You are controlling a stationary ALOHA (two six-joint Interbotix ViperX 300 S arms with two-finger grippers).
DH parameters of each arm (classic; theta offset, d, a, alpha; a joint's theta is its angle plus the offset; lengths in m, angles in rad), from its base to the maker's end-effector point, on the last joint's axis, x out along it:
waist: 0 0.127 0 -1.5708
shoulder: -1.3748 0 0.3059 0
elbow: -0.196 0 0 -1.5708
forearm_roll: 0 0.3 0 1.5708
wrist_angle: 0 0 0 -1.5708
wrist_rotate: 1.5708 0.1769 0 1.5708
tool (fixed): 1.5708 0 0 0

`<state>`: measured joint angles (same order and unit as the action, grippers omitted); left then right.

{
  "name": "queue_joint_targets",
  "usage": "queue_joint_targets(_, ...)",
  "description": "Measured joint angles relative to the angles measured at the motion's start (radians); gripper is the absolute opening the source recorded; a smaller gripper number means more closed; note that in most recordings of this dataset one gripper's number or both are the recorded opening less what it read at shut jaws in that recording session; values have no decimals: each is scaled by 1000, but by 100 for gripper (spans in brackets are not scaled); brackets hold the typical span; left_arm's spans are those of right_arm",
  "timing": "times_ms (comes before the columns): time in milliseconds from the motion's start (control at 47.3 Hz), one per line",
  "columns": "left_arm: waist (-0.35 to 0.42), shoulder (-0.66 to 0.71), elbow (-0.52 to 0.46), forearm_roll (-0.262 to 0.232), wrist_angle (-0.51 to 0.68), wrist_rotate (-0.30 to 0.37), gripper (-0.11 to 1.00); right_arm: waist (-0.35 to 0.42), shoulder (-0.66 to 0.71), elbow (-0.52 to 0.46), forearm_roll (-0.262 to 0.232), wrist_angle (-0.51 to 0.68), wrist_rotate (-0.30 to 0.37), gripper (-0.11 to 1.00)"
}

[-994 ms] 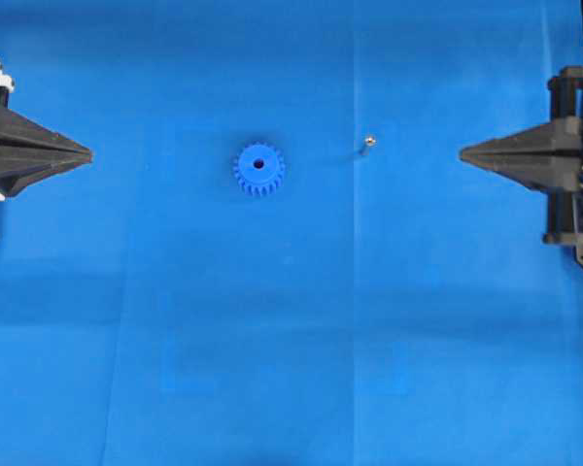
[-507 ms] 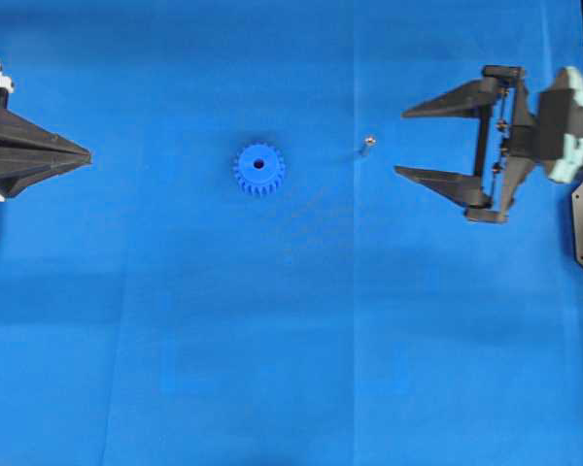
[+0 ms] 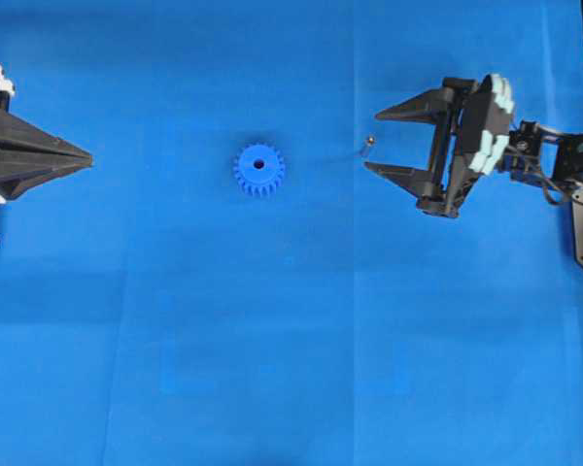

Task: Insert the shaft placed at a random location into the center hole of the small gear at another random location.
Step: 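Lower the right gripper around the upright silver shaft, then close the right gripper on the shaft and lift it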

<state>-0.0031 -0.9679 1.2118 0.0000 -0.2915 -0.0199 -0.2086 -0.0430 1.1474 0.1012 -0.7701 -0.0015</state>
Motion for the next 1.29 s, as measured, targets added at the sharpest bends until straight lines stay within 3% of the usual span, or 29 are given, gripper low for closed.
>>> queue_joint_targets(211, 0, 2, 3, 0, -2, 2, 0, -2, 97, -9, 23, -31, 3, 70)
queue_joint_targets(529, 0, 5, 11, 0, -3, 0, 0, -3, 110, -18, 63, -38, 3, 65)
queue_joint_targets(634, 2, 5, 12, 0, -3, 0, 0, -3, 112, -21, 69, -38, 3, 54)
queue_joint_targets(888, 2, 5, 12, 0, -5, -2, 0, -3, 132, -49, 71, 2, -2, 4)
queue_joint_targets(1290, 0, 5, 12, 0, -5, -3, 0, -3, 135, -60, 71, 9, -5, 3)
